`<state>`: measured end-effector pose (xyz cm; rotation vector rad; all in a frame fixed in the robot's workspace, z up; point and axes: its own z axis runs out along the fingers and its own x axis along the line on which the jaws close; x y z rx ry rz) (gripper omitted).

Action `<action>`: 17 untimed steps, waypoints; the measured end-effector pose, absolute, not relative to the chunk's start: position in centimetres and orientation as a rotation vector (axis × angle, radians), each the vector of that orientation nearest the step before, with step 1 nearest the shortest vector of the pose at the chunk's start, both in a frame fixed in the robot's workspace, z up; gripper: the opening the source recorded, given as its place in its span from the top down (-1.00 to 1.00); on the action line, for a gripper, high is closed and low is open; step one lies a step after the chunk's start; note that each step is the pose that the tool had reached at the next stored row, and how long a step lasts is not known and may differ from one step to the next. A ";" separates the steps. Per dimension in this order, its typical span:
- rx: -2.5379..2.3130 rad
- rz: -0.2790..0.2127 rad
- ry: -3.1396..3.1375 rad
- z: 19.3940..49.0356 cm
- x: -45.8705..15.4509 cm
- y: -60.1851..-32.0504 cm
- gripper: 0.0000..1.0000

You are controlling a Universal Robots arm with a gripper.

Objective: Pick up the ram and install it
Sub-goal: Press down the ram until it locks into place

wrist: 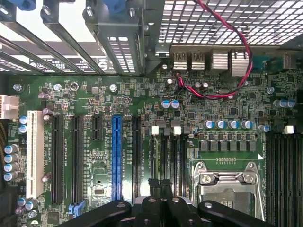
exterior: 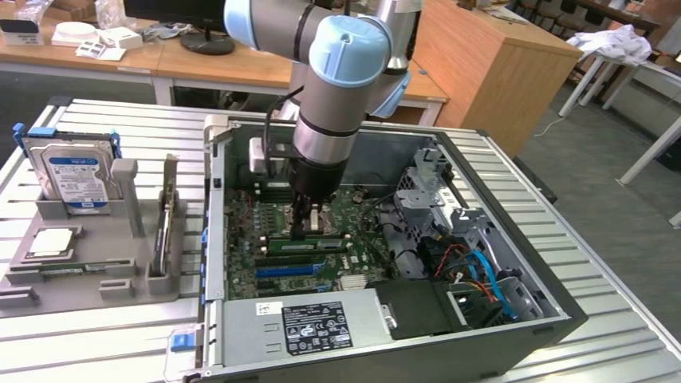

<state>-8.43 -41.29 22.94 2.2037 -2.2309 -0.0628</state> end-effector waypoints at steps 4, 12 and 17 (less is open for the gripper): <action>2.203 -0.063 -2.230 22.9 -8.4 -41.3 0.79; 2.203 -0.063 -2.231 22.8 -8.4 -41.3 0.79; 2.203 -0.063 -2.231 22.8 -8.4 -41.3 0.79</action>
